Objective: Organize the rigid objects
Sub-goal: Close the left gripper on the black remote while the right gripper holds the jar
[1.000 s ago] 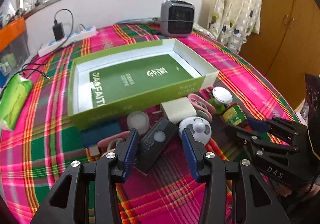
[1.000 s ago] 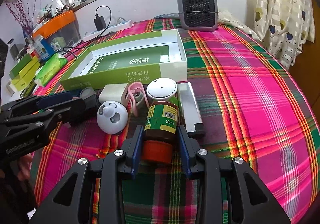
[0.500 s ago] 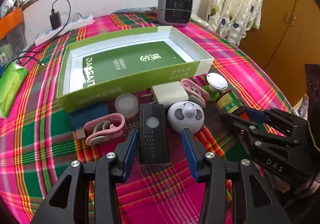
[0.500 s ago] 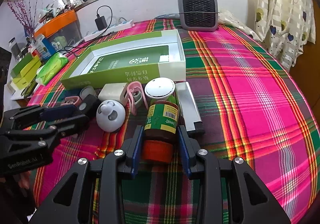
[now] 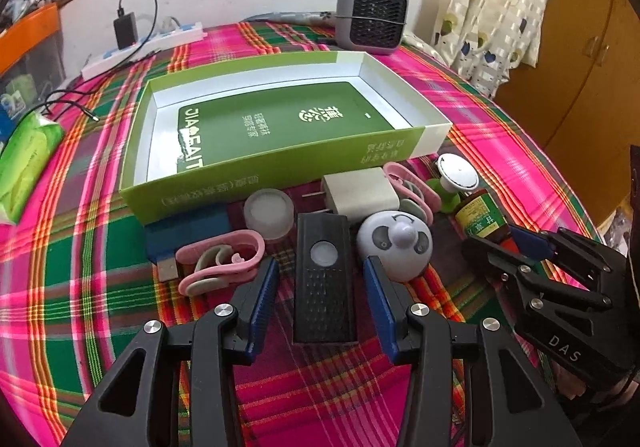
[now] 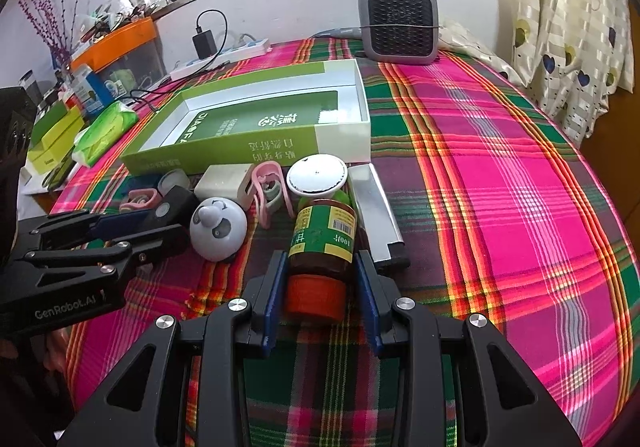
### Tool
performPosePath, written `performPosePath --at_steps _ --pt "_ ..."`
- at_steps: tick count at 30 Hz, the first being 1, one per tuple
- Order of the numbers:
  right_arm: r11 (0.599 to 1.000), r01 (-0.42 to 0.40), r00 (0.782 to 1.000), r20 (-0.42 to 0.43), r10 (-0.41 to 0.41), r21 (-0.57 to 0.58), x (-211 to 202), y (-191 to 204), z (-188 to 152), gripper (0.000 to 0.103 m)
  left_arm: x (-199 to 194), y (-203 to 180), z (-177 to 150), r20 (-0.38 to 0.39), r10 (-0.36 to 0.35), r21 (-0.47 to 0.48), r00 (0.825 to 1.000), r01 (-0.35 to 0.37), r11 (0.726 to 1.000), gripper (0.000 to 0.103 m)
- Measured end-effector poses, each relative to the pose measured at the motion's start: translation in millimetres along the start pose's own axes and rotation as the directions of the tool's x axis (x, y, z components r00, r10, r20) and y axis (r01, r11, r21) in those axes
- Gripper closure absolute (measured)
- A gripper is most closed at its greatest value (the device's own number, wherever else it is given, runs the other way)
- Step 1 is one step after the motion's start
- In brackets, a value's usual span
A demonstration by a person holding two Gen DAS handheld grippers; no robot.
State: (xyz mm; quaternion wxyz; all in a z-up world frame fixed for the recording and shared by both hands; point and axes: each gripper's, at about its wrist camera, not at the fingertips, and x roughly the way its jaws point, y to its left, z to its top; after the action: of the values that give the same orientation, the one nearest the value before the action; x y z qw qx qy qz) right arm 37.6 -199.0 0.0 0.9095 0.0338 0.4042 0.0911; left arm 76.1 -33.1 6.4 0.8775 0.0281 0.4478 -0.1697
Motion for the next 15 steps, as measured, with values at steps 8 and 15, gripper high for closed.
performPosePath --at_steps 8,15 --pt "1.0 -0.008 1.0 0.005 0.008 -0.003 2.0 -1.6 1.4 0.068 0.2 0.8 -0.7 0.006 0.035 -0.009 0.999 -0.035 0.999 0.07" --pt "1.0 -0.007 1.0 0.006 0.007 -0.008 2.4 -1.9 1.2 0.068 -1.8 2.5 -2.9 0.008 0.044 -0.018 0.999 -0.044 0.999 0.077"
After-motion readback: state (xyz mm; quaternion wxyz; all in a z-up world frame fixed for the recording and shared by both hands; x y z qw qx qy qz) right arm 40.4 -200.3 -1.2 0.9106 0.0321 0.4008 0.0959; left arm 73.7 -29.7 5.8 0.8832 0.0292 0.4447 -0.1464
